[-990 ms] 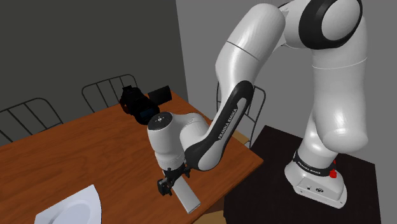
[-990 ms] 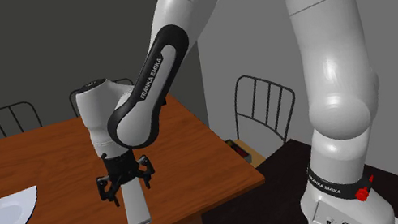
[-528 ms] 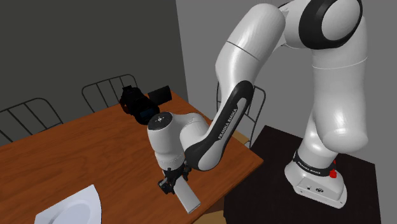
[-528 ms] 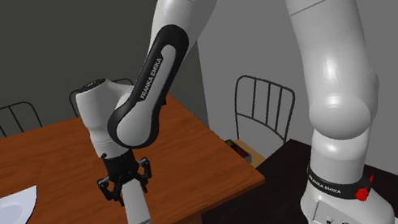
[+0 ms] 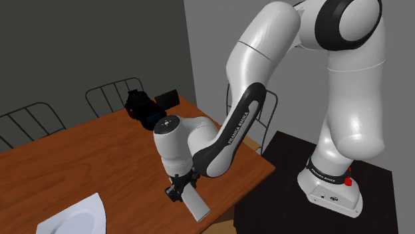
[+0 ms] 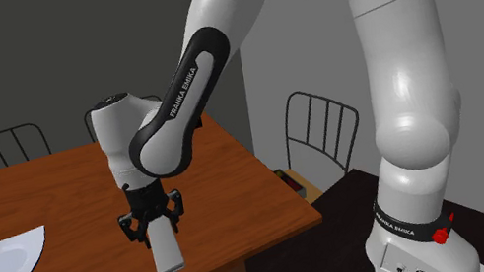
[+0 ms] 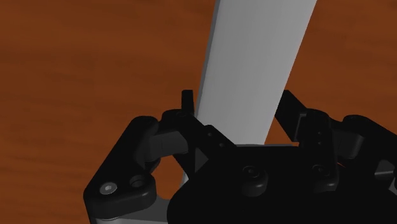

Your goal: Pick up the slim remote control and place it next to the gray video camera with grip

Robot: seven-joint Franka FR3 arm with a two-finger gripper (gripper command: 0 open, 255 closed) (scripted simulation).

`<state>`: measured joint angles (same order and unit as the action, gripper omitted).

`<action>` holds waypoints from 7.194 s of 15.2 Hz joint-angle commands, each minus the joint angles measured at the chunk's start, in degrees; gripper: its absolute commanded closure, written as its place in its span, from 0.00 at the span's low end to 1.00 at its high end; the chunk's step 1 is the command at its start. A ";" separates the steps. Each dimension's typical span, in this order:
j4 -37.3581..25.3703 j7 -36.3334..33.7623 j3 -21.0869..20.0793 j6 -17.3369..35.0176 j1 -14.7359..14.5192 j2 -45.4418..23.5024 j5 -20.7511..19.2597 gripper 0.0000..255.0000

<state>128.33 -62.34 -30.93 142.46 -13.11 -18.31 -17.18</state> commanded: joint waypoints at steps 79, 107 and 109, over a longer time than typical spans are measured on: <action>-55.43 54.34 16.98 -39.74 24.73 -11.98 8.90 1.00; -45.89 53.85 18.26 -23.19 25.35 -19.12 7.15 1.00; -45.42 53.72 18.37 -22.06 25.31 -19.80 6.98 1.00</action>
<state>82.80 -8.56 -12.61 119.89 12.23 -37.76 -10.11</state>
